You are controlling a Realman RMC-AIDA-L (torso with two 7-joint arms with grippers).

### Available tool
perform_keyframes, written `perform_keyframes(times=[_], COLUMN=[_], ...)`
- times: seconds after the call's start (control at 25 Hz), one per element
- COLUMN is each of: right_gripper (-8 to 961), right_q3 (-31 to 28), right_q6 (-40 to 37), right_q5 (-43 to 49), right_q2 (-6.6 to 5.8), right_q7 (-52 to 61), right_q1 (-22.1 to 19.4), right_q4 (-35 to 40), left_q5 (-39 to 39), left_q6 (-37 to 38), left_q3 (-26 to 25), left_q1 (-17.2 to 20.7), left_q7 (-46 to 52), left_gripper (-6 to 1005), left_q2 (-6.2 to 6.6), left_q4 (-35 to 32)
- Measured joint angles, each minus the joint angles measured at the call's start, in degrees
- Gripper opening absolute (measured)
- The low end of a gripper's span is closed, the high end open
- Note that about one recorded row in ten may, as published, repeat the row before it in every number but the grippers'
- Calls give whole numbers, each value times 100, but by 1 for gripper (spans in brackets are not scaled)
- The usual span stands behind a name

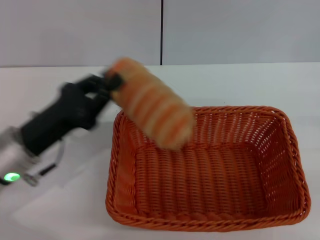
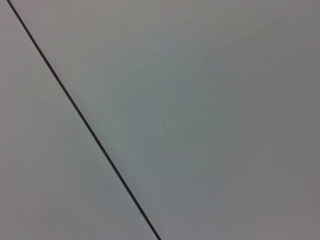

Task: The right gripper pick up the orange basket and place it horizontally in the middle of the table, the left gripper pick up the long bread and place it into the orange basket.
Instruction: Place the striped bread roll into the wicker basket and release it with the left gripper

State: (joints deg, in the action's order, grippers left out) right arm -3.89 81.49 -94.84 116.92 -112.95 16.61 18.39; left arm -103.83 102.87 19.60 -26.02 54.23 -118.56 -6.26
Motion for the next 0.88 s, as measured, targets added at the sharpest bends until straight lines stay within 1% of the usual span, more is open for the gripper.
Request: perform_keyframes(times=[0.04, 0.12, 0.28, 0.56, 0.72, 0.88], right_gripper=[366, 366, 366, 366, 366, 366], right_q3=[7, 24, 28, 32, 22, 4], right_q6=[-12, -21, -30, -37, -38, -37], right_q5=[-1, 0, 0, 7, 7, 6], right_q2=[0, 0, -1, -3, -3, 2], right_q7=[-4, -7, -8, -11, -12, -14], right_q1=[0, 1, 1, 0, 0, 0], right_q4=[-5, -12, -32, -38, -38, -45], left_q5=[-9, -16, -16, 86, 96, 97], left_q6=[-91, -242, -412, -352, -270, -110], left_q3=[202, 442, 574, 377, 73, -214], left_q1=[-89, -184, -230, -84, 36, 156], left_q7=[-147, -333, -430, -350, -379, -379], left_gripper=[173, 177, 199, 238, 260, 417], left_q2=[-7, -16, -23, -9, -1, 18], left_q4=[128, 253, 333, 345, 345, 291])
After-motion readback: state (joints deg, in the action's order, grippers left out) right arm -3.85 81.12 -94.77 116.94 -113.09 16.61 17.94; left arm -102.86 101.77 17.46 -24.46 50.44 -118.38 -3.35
